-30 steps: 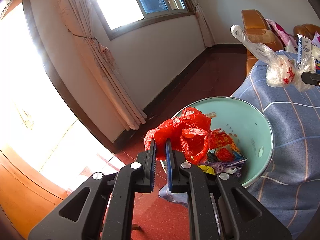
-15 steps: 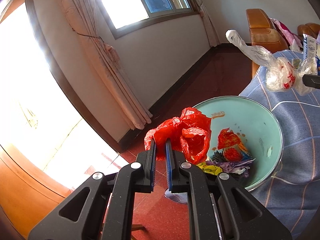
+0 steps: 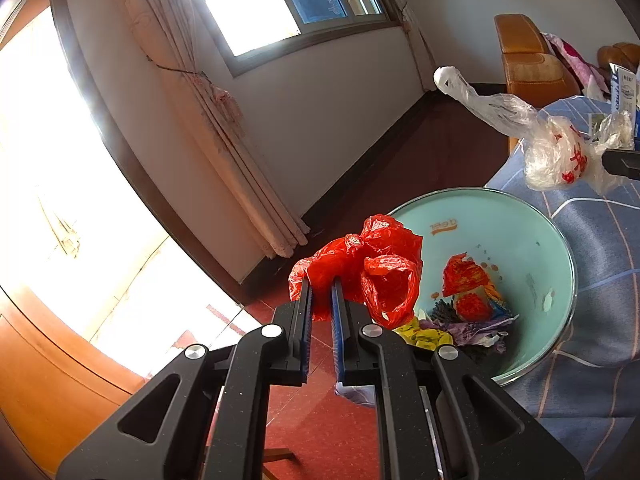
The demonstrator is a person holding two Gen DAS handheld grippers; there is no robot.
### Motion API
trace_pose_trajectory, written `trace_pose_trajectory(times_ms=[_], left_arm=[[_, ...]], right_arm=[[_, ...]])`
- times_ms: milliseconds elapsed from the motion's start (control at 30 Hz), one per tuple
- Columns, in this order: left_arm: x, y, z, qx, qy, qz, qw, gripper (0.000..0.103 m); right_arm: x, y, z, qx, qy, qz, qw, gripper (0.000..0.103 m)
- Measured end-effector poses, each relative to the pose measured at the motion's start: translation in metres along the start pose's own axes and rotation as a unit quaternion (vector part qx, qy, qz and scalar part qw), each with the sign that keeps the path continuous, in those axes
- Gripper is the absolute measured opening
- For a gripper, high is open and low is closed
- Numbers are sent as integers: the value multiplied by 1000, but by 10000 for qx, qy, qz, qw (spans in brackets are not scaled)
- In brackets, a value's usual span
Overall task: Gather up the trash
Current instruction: 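Hold the red bag over the basin with the left tool while the right tool carries the white bag there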
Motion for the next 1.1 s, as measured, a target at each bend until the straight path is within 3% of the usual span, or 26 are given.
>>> trace_pose_trajectory(times_ms=[1100], left_arm=[[3,1,1,19,13,-135,9999,10]], right_arm=[[14,-11,3,120,224,228,9994,12]])
Point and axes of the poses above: each gripper's, at about its wrist camera, not at the fingertips, and y roughly against the way its jaws point, x to its left, z to its top, the point moved 6 cm from there along -y, roughly the way its jaws point, and after that the axes turned 7 degrees about z, right-handed, at the moved point
